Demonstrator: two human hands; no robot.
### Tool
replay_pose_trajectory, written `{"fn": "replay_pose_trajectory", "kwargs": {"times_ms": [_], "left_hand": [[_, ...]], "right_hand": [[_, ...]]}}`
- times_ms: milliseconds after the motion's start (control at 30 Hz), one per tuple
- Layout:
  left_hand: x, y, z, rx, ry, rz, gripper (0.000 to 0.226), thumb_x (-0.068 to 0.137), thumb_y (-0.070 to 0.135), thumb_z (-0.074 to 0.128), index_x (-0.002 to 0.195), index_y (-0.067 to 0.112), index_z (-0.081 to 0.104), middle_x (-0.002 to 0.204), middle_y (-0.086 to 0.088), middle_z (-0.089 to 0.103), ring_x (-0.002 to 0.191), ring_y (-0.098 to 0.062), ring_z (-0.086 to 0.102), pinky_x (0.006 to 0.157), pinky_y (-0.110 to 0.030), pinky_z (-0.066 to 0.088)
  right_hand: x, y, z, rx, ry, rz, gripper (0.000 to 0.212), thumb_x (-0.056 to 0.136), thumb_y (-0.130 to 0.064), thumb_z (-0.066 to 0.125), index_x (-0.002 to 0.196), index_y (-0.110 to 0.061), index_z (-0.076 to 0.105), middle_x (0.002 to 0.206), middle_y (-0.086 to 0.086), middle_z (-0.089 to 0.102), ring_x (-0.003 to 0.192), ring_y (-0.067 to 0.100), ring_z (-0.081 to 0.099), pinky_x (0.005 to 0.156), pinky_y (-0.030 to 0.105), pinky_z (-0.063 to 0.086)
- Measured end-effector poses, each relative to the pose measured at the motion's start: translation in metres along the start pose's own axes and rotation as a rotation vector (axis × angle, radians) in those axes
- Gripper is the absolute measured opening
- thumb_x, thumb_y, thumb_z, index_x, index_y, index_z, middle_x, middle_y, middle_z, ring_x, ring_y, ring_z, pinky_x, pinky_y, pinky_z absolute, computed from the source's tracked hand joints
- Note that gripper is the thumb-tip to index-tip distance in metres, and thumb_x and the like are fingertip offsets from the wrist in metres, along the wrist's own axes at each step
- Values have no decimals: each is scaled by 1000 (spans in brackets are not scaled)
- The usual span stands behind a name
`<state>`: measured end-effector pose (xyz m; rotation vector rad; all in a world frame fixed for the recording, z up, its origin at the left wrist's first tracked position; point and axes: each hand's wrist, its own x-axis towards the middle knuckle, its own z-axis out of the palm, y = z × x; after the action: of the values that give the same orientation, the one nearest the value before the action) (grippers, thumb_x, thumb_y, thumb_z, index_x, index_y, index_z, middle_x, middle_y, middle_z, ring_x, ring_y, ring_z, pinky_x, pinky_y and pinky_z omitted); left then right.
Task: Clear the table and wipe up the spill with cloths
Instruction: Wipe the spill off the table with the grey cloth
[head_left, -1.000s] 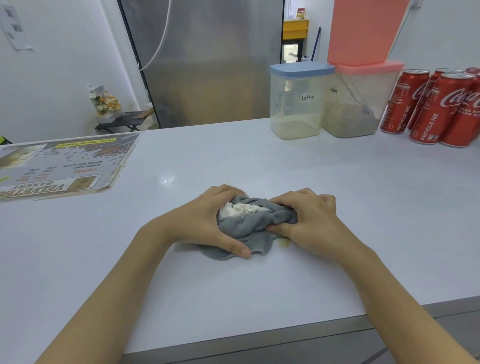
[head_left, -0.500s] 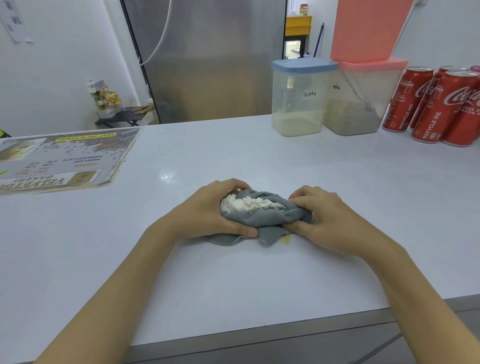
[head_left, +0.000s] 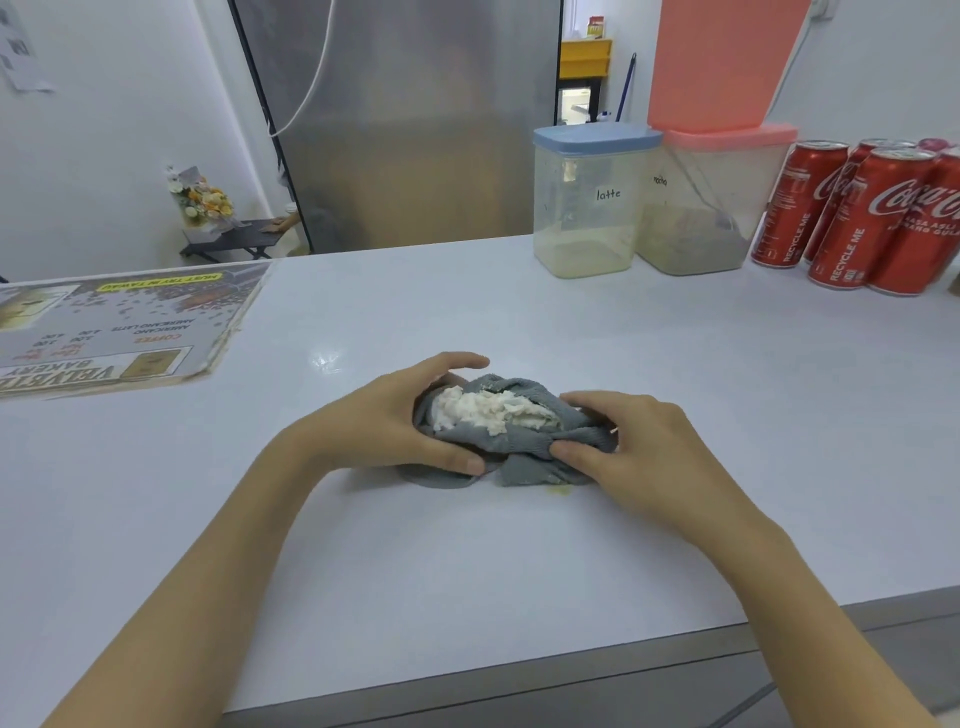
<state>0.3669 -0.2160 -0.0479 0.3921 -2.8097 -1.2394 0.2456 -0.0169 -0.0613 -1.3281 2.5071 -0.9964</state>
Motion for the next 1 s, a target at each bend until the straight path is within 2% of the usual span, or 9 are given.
{"fn": "replay_pose_trajectory", "kwargs": {"times_ms": [67,133,300,433,600,733,833,933,1000], "left_hand": [[-1,0,0,18,36,27,67,64,31,85,119,46,50,106,27,60,99,6,57,85,-9,45],[0,-1,1,42,79,35,59,63,30,85,110,47,53,104,28,61,98,7,57,84,-9,45],[-3,-2,-8,81,31,-25,66,56,44,85,114,48,54,106,24,63,104,13,53,85,-7,44],[-6,-1,-12,66,2,-42,55,57,56,78,108,44,63,107,30,63,107,14,52,89,-11,42],[-8,2,-10,69,0,-12,58,65,59,71,119,44,58,114,33,60,111,14,50,93,-14,39],[-4,6,7,28,33,55,92,55,64,75,136,52,31,131,30,47,121,14,42,99,-14,36],[2,15,26,116,46,127,87,61,64,72,136,51,31,132,25,49,122,11,42,103,-20,37],[3,21,36,324,113,165,74,68,76,54,135,59,25,128,31,49,116,9,43,101,-18,36],[2,23,43,385,156,178,72,71,77,51,134,63,20,124,30,52,108,6,44,96,-13,35]], "right_hand": [[4,-3,-3,56,-49,22,57,84,-30,68,136,-29,47,117,-11,56,100,4,47,82,14,32],[6,-8,-5,121,-106,3,67,79,-31,73,139,-30,43,122,-14,53,107,1,48,85,13,34],[15,-10,-1,136,-136,-34,42,79,-29,73,119,-32,62,103,-16,67,93,-1,60,73,7,43],[21,-5,-6,206,-172,-6,11,84,-30,68,93,-28,71,82,-6,70,77,7,62,69,23,47],[24,-1,-3,181,-184,-67,27,94,-32,53,81,-12,67,78,17,62,62,14,45,59,29,35],[22,-3,-1,165,-208,-127,29,96,-33,48,84,-16,68,74,14,62,60,12,43,59,28,35],[21,-3,-8,223,-269,-102,19,93,-33,56,82,-33,72,68,-2,66,61,8,53,61,24,42],[20,1,-19,552,-286,27,15,85,-11,67,96,-19,73,90,-2,75,88,9,69,76,19,54],[22,5,-23,734,-142,123,22,79,9,66,91,-9,71,92,6,74,90,14,69,75,14,54]]}}
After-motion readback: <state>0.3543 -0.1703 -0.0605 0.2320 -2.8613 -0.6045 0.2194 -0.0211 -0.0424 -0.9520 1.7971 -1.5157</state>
